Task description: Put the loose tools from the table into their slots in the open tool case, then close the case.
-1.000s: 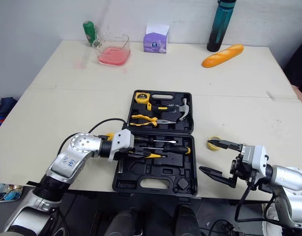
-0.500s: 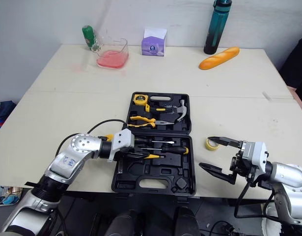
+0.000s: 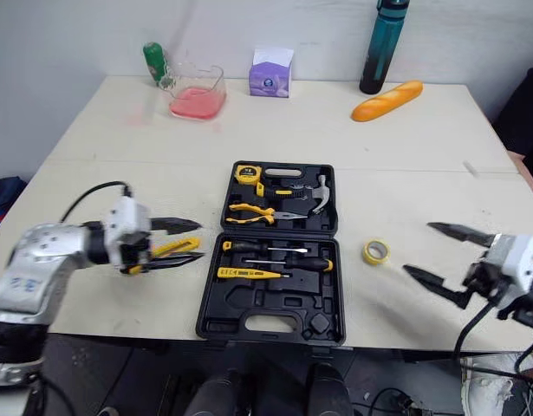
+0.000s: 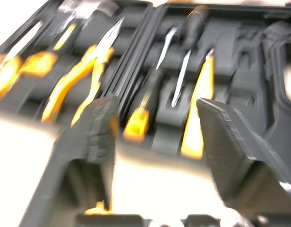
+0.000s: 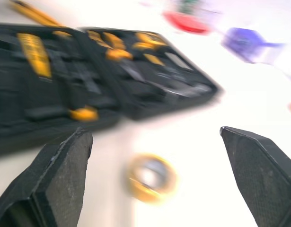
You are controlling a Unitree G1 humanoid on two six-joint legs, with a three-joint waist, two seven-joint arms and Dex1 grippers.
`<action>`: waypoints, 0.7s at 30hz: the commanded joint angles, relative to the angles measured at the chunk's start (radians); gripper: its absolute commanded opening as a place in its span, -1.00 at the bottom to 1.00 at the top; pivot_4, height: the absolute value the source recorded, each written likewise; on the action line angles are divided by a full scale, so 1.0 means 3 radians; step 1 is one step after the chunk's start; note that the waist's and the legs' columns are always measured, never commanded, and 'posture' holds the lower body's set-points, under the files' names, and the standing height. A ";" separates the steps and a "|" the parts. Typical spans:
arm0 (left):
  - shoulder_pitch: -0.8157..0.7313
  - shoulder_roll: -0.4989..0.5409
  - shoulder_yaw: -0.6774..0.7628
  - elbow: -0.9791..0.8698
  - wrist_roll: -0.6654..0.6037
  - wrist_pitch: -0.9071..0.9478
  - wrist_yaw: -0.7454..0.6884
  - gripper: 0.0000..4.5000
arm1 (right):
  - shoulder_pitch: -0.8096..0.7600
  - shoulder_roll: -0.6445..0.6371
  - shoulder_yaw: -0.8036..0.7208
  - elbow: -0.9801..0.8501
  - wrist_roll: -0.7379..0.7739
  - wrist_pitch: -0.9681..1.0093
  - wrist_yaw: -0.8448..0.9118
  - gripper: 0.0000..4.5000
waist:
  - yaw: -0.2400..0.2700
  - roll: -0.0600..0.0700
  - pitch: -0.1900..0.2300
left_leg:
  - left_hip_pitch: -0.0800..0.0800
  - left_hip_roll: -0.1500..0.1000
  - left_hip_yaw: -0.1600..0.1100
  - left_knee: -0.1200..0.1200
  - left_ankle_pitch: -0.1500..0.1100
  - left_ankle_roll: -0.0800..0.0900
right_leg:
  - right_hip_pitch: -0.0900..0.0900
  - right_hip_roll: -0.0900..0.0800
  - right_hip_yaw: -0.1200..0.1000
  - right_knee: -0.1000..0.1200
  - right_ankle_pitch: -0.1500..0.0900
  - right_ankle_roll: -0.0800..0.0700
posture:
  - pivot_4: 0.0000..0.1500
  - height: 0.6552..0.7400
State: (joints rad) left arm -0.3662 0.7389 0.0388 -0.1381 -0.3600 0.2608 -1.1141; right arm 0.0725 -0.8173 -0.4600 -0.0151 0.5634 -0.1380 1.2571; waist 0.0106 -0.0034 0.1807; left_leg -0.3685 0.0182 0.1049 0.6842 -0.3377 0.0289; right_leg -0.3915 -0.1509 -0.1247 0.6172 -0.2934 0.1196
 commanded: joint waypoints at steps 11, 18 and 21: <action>0.1086 0.0864 0.2133 0.2156 0.0163 -0.1160 0.0425 0.99 | -0.0899 -0.0887 -0.0856 0.3240 -0.0449 -0.1238 -0.0609 1.00 | -0.0074 0.0009 0.0009 | -0.0001 0.0000 0.0008 -0.0014 -0.0006 0.0002 | -0.0008 -0.0011 -0.0004 -0.0018 -0.0001 -0.0001 | 1.00 1.00; 0.1392 0.0921 0.2411 0.2680 0.0093 -0.1376 0.0462 0.99 | -0.0911 -0.1043 -0.0779 0.3924 -0.0639 -0.1573 -0.0898 1.00 | -0.0151 0.0014 0.0012 | 0.0002 -0.0002 0.0011 -0.0016 -0.0015 0.0001 | -0.0010 -0.0046 -0.0011 -0.0018 -0.0002 -0.0003 | 1.00 1.00; 0.1450 0.0891 0.2395 0.2639 0.0056 -0.1417 0.0417 0.99 | -0.0914 -0.1057 -0.0716 0.4101 -0.0722 -0.1630 -0.1022 1.00 | -0.0159 0.0015 0.0012 | 0.0003 -0.0001 0.0012 -0.0016 -0.0016 0.0000 | -0.0010 -0.0047 -0.0010 -0.0016 -0.0002 -0.0003 | 1.00 1.00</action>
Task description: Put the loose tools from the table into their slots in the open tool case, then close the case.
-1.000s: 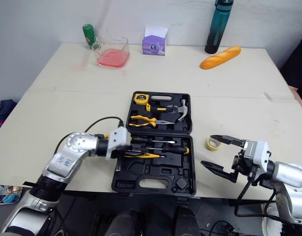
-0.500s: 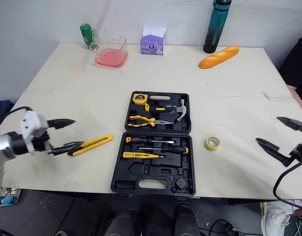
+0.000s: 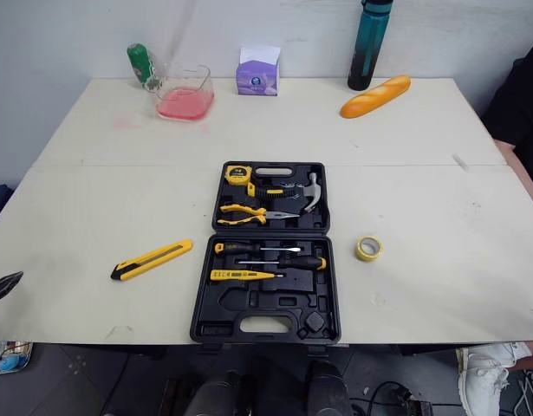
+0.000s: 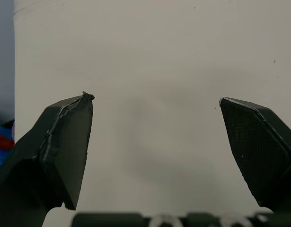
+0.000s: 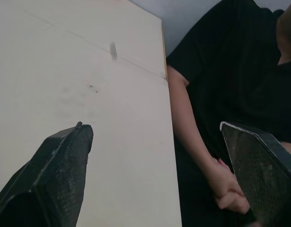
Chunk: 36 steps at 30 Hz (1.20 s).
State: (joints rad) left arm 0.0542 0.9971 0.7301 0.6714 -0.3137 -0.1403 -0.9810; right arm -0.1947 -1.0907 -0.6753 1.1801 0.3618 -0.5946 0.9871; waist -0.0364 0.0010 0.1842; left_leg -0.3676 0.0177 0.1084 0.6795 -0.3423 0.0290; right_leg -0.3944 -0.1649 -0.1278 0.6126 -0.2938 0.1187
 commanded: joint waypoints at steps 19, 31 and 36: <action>-0.0164 0.0200 -0.0384 -0.0685 -0.0179 0.0276 -0.0558 0.99 | -0.0767 0.0298 0.0092 -0.0274 0.0421 0.0335 0.1314 1.00 | -0.0047 0.0000 0.0000 | -0.0002 0.0000 -0.0001 0.0000 -0.0001 -0.0001 | 0.0002 0.0002 -0.0003 0.0000 0.0000 0.0001 | 1.00 1.00; -0.0222 0.0391 -0.0874 -0.1695 -0.0268 0.1189 -0.0901 0.99 | -0.0089 0.0989 0.0583 -0.3010 0.1064 0.1695 0.1454 1.00 | -0.0006 0.0014 0.0010 | -0.0003 -0.0001 0.0000 0.0003 0.0000 0.0001 | 0.0001 0.0003 -0.0007 0.0018 0.0001 0.0002 | 1.00 1.00; -0.0392 0.0323 -0.1114 -0.2053 -0.0222 0.1293 -0.0723 0.99 | 0.0228 0.1215 0.0895 -0.3963 0.1167 0.1995 0.1305 1.00 | 0.0040 0.0014 0.0010 | -0.0004 0.0000 -0.0001 0.0003 0.0000 -0.0002 | -0.0002 0.0003 -0.0006 0.0022 0.0001 0.0002 | 1.00 1.00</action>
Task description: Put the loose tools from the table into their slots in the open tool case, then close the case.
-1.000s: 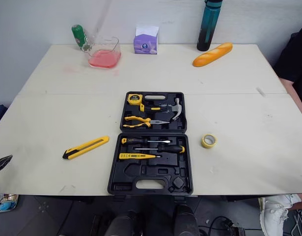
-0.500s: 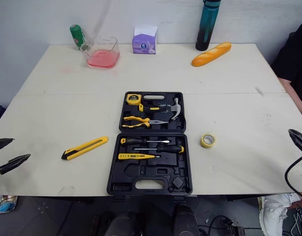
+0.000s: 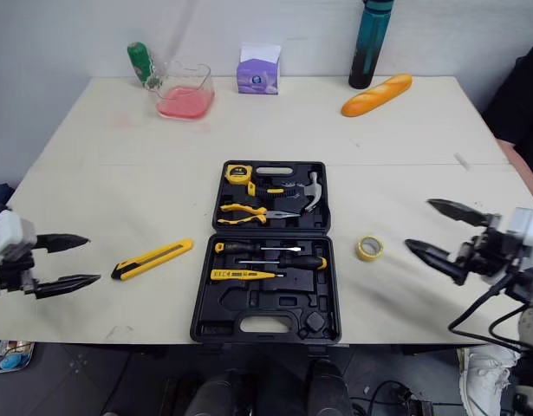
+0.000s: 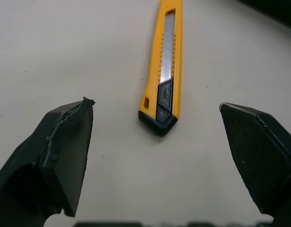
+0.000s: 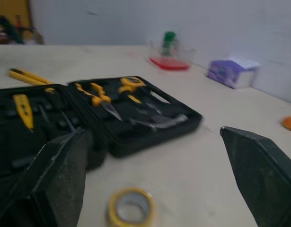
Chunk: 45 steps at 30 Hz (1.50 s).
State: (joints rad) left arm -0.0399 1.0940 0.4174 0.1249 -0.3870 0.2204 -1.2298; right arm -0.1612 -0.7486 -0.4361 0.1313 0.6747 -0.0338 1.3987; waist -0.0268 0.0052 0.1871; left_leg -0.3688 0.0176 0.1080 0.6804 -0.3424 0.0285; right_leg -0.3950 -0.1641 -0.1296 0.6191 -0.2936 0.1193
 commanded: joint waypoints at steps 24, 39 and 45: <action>-0.0881 -0.0507 -0.1305 0.0141 0.0687 0.0200 0.0570 0.99 | 0.0334 0.0294 0.0611 -0.1326 0.0102 0.0242 -0.0258 1.00 | 0.0019 -0.0004 0.0002 | -0.0003 -0.0008 0.0002 0.0005 0.0003 0.0009 | 0.0000 0.0022 0.0003 0.0001 0.0001 0.0002 | 1.00 1.00; -0.0753 -0.0616 -0.1321 0.0368 0.0687 0.0064 0.0417 -0.45 | 0.0330 0.0264 0.0574 -0.1213 0.0040 0.0152 -0.0249 1.00 | 0.0081 -0.0003 0.0001 | 0.0003 -0.0006 0.0004 0.0006 0.0004 0.0009 | 0.0002 0.0021 0.0005 0.0004 0.0001 0.0002 | 1.00 1.00; -0.0717 -0.0643 -0.1245 0.0417 0.0656 -0.0076 0.0451 -0.45 | 0.0313 0.0237 0.0587 -0.1267 0.0027 0.0195 -0.0304 1.00 | 0.0076 -0.0001 -0.0001 | 0.0004 -0.0005 0.0004 0.0005 0.0005 0.0008 | 0.0002 0.0022 0.0005 0.0004 0.0001 0.0002 | 1.00 1.00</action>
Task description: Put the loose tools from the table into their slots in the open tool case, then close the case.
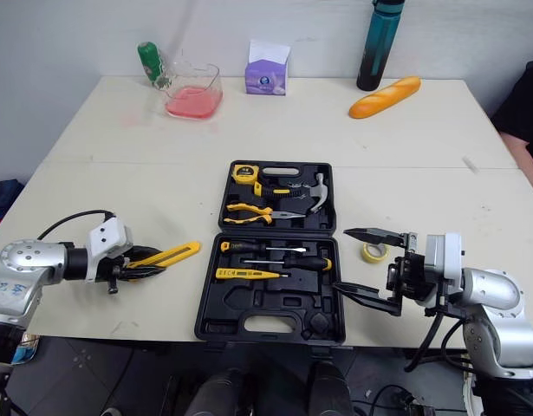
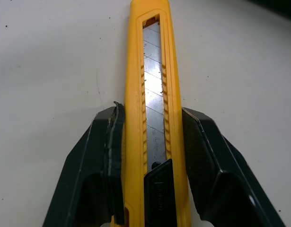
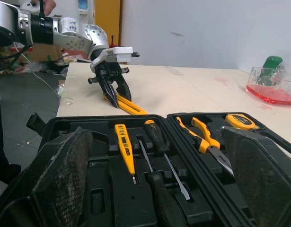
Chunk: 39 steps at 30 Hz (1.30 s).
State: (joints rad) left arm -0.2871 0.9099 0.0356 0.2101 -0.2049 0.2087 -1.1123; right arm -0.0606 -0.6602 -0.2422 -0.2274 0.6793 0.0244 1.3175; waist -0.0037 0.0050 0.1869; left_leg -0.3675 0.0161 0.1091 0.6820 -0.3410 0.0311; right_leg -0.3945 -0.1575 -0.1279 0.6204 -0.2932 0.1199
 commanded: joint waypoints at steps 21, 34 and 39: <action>-0.0260 0.0033 0.0197 -0.1810 -0.1099 0.0928 -0.0069 -0.45 | 0.0145 -0.0271 -0.0259 -0.0083 -0.0074 0.0034 -0.0168 1.00 | 0.0021 -0.0015 0.0009 | -0.0007 -0.0004 -0.0005 0.0001 0.0001 0.0002 | 0.0003 -0.0002 -0.0004 -0.0007 0.0001 0.0002 | 1.00 1.00; -0.0937 -0.0596 -0.0863 -0.1849 -0.0921 0.1089 -0.0255 -0.45 | 0.0651 -0.0339 -0.0611 -0.0130 -0.0054 -0.0044 -0.0053 1.00 | 0.0067 -0.0019 0.0011 | -0.0008 0.0001 -0.0003 0.0004 0.0003 -0.0001 | 0.0004 0.0021 0.0011 -0.0014 0.0002 0.0003 | 1.00 1.00; -0.0984 -0.0793 -0.1075 -0.1797 -0.0809 0.1137 -0.0212 -0.45 | 0.0785 -0.0310 -0.0646 -0.0164 -0.0064 -0.0099 -0.0047 1.00 | 0.0087 -0.0019 0.0011 | -0.0006 0.0003 -0.0003 0.0004 0.0005 -0.0004 | 0.0005 0.0023 0.0012 -0.0014 0.0002 0.0003 | 1.00 1.00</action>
State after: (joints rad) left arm -0.5775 0.6756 -0.2741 -0.3134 -0.4581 0.5538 -1.1788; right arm 0.1697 -0.7503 -0.4017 -0.2420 0.6484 0.0173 1.2974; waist 0.0225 -0.0009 0.1904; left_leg -0.3695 0.0170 0.1080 0.6833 -0.3395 0.0298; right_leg -0.3930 -0.1506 -0.1243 0.6163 -0.2926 0.1208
